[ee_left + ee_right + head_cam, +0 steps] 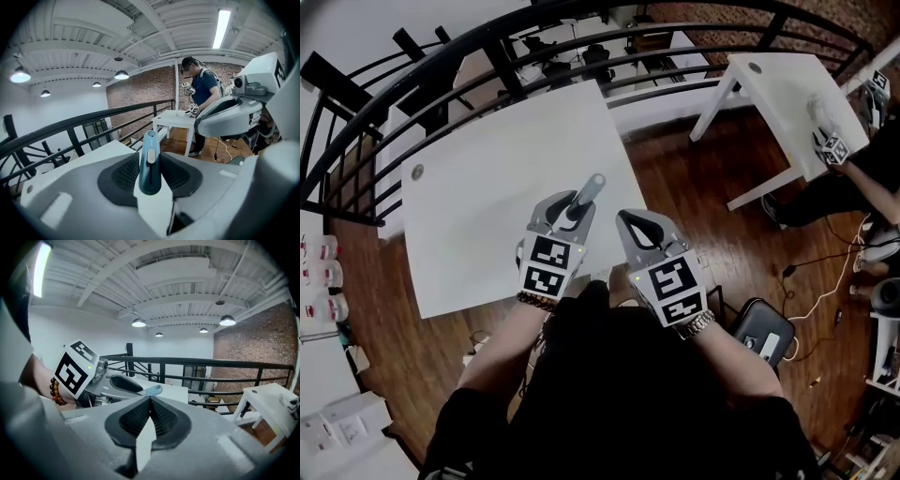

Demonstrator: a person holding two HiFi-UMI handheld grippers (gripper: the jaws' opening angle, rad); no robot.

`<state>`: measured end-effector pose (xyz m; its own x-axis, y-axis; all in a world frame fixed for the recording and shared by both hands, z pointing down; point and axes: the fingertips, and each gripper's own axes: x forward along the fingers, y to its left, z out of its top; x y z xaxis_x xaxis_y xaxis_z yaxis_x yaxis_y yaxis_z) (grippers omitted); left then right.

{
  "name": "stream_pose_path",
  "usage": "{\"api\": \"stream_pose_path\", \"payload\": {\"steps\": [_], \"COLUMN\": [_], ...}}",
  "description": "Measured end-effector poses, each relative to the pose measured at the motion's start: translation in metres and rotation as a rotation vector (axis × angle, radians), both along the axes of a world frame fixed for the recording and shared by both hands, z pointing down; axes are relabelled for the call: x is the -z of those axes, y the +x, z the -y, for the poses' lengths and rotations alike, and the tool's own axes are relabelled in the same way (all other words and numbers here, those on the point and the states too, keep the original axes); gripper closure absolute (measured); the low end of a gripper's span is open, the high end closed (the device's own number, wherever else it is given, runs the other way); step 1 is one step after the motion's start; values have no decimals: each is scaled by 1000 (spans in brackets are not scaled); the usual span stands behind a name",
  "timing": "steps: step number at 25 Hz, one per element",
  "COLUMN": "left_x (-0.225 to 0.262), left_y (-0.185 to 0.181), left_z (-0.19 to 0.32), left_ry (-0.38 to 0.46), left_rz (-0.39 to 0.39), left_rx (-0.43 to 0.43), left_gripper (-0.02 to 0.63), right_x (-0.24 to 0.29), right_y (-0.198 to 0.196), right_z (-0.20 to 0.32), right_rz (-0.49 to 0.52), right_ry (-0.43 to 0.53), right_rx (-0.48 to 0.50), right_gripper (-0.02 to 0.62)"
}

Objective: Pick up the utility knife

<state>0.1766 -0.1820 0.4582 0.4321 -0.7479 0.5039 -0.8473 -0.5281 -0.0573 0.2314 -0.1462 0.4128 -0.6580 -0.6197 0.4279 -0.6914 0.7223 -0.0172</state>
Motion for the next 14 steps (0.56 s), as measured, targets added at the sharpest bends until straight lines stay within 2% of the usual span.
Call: {"api": "stream_pose_path", "payload": {"steps": [14], "left_x": [11], "left_y": [6], "left_z": [-15], "left_ry": [26], "left_rz": [6], "left_rx": [-7], "left_gripper": [446], "right_x": [9], "right_y": [4], "right_z": [-11], "right_rz": [6], "right_ry": [18], "right_rx": [-11], "right_gripper": [603]}}
